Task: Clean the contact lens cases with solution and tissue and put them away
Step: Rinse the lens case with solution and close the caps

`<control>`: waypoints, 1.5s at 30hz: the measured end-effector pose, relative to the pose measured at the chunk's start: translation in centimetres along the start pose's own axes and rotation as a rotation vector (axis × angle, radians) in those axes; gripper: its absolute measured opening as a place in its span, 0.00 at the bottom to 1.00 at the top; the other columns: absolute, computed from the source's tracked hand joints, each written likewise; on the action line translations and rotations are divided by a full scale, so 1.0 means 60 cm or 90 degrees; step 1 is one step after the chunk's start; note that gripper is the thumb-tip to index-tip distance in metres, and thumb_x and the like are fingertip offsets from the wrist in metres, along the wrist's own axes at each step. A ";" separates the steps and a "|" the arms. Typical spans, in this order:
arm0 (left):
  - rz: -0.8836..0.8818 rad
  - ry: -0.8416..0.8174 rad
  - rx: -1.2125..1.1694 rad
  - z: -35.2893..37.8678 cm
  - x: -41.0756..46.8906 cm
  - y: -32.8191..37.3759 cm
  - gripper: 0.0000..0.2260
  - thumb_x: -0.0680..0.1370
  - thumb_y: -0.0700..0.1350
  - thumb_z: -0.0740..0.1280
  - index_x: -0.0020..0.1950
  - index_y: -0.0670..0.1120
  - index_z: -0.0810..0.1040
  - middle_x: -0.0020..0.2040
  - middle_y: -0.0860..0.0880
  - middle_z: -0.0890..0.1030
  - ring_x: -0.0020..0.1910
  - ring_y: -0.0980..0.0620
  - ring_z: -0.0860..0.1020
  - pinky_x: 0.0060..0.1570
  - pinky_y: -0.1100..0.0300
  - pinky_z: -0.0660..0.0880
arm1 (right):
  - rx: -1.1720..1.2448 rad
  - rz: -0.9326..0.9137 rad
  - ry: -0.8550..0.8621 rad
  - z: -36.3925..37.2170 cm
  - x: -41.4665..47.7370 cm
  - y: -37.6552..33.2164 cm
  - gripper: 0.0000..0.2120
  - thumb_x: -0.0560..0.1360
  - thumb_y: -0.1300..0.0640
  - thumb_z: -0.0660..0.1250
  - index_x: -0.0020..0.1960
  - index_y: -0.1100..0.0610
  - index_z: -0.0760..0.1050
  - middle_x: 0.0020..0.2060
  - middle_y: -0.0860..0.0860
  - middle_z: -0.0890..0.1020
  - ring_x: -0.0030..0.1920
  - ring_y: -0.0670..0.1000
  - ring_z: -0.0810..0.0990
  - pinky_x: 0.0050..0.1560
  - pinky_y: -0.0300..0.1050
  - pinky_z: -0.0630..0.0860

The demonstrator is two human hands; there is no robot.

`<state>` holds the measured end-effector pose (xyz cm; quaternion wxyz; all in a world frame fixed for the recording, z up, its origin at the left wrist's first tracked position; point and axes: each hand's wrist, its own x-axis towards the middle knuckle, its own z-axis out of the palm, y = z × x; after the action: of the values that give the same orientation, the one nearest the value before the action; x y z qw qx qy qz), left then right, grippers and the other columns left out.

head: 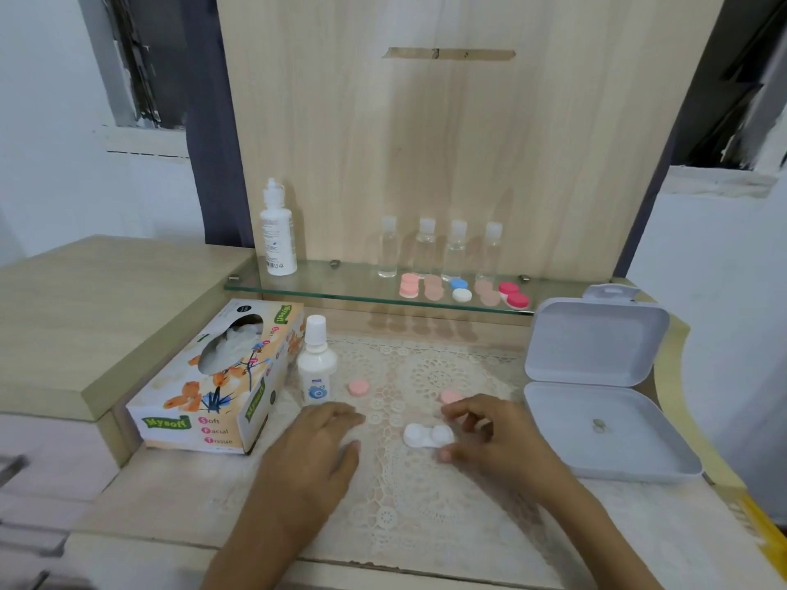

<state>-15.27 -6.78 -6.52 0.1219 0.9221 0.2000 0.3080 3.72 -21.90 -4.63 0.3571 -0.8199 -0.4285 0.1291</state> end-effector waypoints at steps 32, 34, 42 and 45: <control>-0.024 -0.150 -0.252 0.055 0.082 0.054 0.14 0.69 0.40 0.72 0.53 0.51 0.82 0.47 0.57 0.82 0.45 0.61 0.79 0.45 0.66 0.77 | 0.087 -0.058 0.068 0.021 -0.002 0.020 0.13 0.63 0.53 0.79 0.47 0.51 0.84 0.46 0.42 0.80 0.42 0.39 0.75 0.41 0.31 0.68; -0.023 -0.144 -0.271 0.055 0.080 0.054 0.13 0.69 0.39 0.72 0.52 0.50 0.82 0.47 0.56 0.82 0.46 0.62 0.79 0.45 0.68 0.77 | 0.087 -0.056 0.068 0.021 -0.002 0.020 0.12 0.63 0.53 0.79 0.46 0.50 0.84 0.46 0.42 0.80 0.42 0.40 0.75 0.41 0.31 0.68; -0.014 -0.189 -0.347 0.051 0.073 0.049 0.17 0.73 0.31 0.68 0.53 0.51 0.81 0.50 0.58 0.82 0.51 0.62 0.78 0.55 0.66 0.74 | 0.096 -0.057 0.073 0.023 -0.004 0.019 0.10 0.64 0.54 0.79 0.45 0.50 0.84 0.44 0.42 0.79 0.44 0.38 0.75 0.42 0.31 0.67; 0.006 -0.220 -0.376 0.050 0.070 0.047 0.18 0.73 0.30 0.66 0.56 0.50 0.80 0.53 0.56 0.81 0.55 0.60 0.77 0.58 0.65 0.73 | 0.091 -0.057 0.077 0.023 -0.004 0.020 0.10 0.64 0.54 0.79 0.45 0.49 0.84 0.45 0.42 0.79 0.44 0.39 0.75 0.42 0.31 0.67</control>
<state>-9.51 -7.72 -5.72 0.4140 0.8865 0.0744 0.1927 3.58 -21.88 -6.47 0.4453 -0.7785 -0.4322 0.0938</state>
